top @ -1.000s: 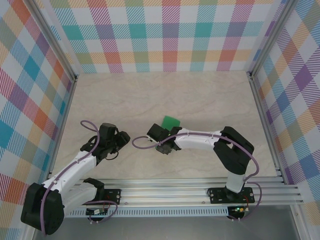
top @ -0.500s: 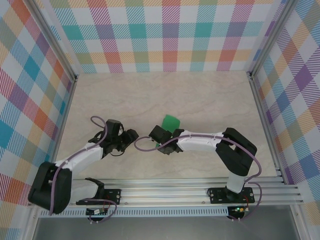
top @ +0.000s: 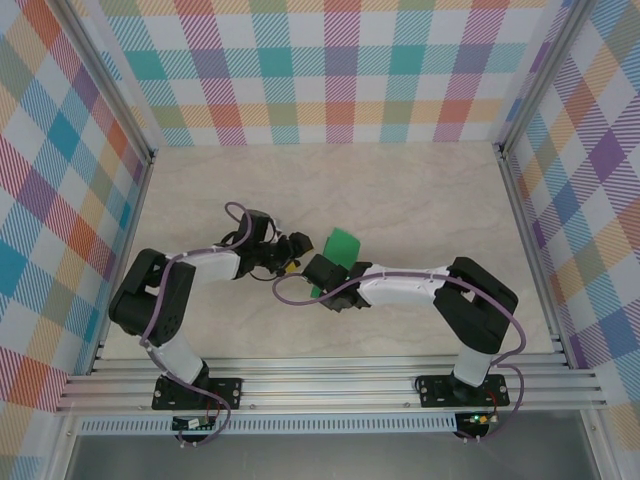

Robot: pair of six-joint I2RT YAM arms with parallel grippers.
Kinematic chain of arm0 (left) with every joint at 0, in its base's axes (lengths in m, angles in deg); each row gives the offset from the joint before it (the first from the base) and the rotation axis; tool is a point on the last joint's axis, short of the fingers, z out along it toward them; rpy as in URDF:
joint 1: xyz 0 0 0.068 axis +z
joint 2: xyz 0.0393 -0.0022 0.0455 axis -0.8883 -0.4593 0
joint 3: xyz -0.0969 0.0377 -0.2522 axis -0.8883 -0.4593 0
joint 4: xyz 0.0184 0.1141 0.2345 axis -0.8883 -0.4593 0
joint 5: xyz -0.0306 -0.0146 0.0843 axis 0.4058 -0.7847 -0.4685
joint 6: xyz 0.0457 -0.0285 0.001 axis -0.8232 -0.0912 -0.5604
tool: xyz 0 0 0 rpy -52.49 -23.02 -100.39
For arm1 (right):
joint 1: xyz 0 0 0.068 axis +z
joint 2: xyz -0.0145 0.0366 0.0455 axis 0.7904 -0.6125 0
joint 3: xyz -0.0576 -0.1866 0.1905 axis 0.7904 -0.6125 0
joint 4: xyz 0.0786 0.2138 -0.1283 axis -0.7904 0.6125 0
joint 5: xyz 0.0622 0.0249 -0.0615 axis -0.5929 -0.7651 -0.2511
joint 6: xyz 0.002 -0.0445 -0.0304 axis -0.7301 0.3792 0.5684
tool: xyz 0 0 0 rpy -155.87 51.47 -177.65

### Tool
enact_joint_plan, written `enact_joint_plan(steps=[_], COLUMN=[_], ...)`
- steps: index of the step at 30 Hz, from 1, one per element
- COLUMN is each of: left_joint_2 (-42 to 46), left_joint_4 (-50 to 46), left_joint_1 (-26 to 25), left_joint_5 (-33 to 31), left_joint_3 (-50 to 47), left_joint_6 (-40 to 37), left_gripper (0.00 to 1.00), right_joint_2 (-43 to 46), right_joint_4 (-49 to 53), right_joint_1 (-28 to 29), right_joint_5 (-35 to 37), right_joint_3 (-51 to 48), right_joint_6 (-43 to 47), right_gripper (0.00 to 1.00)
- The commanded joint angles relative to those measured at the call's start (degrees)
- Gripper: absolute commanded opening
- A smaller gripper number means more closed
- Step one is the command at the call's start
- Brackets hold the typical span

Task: Fold a paper plane with a square sheet of paper (pick it up from the middle)
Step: Fold the triangle a second time at the center of the table.

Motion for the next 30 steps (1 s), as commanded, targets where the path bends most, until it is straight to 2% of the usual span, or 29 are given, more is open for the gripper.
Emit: enact_joint_plan(steps=[1, 4, 8, 12, 19, 30], left_joint_2=[-2.76, -4.81, -7.31, -8.83, -8.75, -6.59], left_joint_4=[2.44, 1.51, 2.00, 0.18, 0.07, -2.70], left_joint_1=[-2.31, -3.23, -4.00, -4.92, -5.23, -5.26], left_joint_5=[4.51, 5.47, 7.91, 8.93, 9.46, 9.62], left_joint_3=[2.81, 4.40, 5.70, 7.16, 7.54, 8.72], left_joint_6=[-0.82, -2.02, -2.79, -4.08, -4.85, -7.82], left_gripper=[0.70, 0.69, 0.62, 0.48, 0.30, 0.12], right_joint_2=[2.07, 2.38, 2.59, 2.74, 3.93, 16.63], right_joint_4=[-1.21, -1.58, -1.89, -2.00, -2.13, -2.20], right_joint_1=[0.27, 0.31, 0.28, 0.26, 0.26, -0.16], right_joint_5=[-0.07, -0.16, -0.25, -0.42, -0.94, -5.48], right_joint_3=[-0.88, -1.38, -1.78, -1.85, -2.71, -8.00], right_joint_6=[-1.27, -1.72, -1.84, -1.99, -2.54, -8.21], right_gripper=[0.41, 0.41, 0.41, 0.41, 0.43, 0.54])
